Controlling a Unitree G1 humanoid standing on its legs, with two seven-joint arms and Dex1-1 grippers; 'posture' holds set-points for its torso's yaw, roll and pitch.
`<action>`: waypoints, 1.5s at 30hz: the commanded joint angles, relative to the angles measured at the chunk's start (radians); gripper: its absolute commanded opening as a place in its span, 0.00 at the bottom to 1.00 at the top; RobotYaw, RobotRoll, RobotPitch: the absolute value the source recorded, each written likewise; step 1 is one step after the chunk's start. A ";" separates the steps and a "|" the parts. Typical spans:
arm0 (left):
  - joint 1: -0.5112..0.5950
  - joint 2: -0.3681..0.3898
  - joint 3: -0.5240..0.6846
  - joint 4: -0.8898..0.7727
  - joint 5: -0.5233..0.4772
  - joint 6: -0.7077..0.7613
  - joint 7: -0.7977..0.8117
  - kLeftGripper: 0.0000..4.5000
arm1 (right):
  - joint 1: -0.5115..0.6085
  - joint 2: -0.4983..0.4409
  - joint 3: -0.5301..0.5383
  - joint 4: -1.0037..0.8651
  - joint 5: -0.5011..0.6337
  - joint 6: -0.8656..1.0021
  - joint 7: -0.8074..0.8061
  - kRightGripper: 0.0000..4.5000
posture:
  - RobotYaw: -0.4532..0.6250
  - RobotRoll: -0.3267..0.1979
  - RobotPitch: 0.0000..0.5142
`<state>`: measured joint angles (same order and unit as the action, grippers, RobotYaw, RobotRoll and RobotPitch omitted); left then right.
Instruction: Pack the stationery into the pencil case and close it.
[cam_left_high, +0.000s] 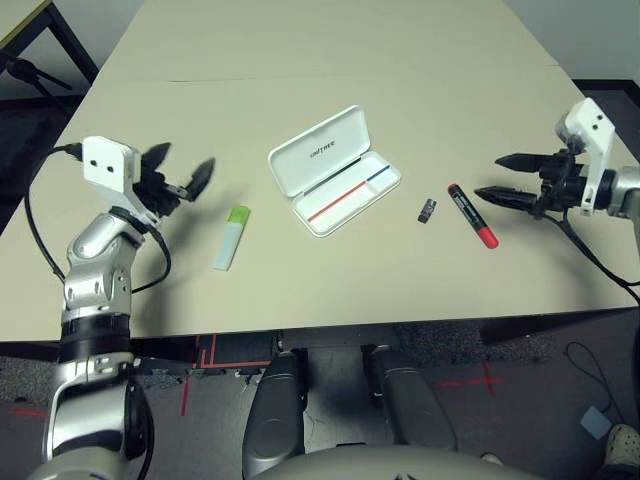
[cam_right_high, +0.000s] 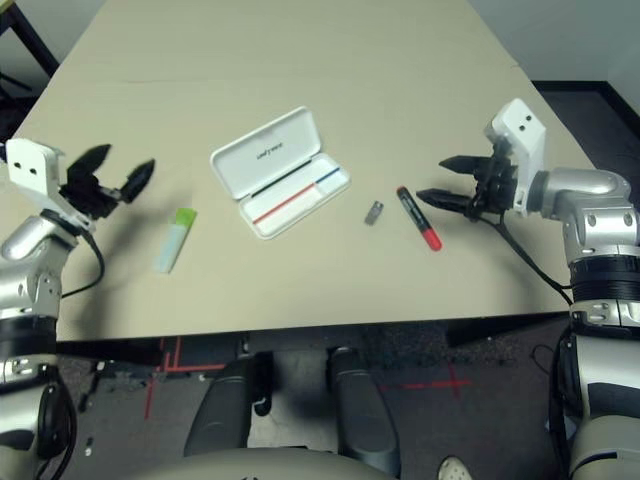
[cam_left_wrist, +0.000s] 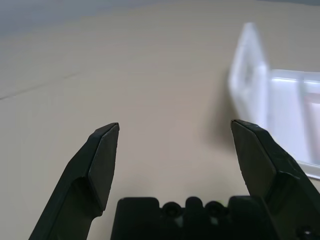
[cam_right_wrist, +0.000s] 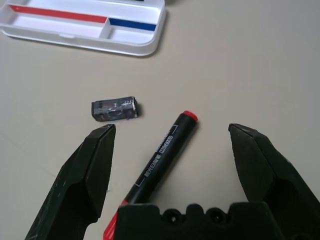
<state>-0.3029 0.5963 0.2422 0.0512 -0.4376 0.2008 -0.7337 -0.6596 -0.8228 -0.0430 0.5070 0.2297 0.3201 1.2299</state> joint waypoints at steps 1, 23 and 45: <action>0.043 0.051 -0.037 -0.166 -0.060 0.123 -0.061 1.00 | 0.001 -0.002 0.024 -0.001 -0.018 -0.006 0.010 1.00 | 0.43 0.62 0.37; -0.208 0.236 -0.494 -0.510 0.016 0.671 -0.111 1.00 | -0.013 0.031 0.053 0.026 -0.053 -0.027 0.011 1.00 | 0.43 0.62 0.36; -0.340 0.030 -0.694 -0.274 0.210 0.597 -0.140 1.00 | 0.031 0.033 0.043 -0.025 -0.050 -0.018 -0.021 1.00 | 0.38 0.62 0.37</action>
<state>-0.6486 0.6331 -0.4240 -0.2381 -0.2437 0.8087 -0.8591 -0.6446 -0.7819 -0.0014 0.5064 0.1825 0.2986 1.2136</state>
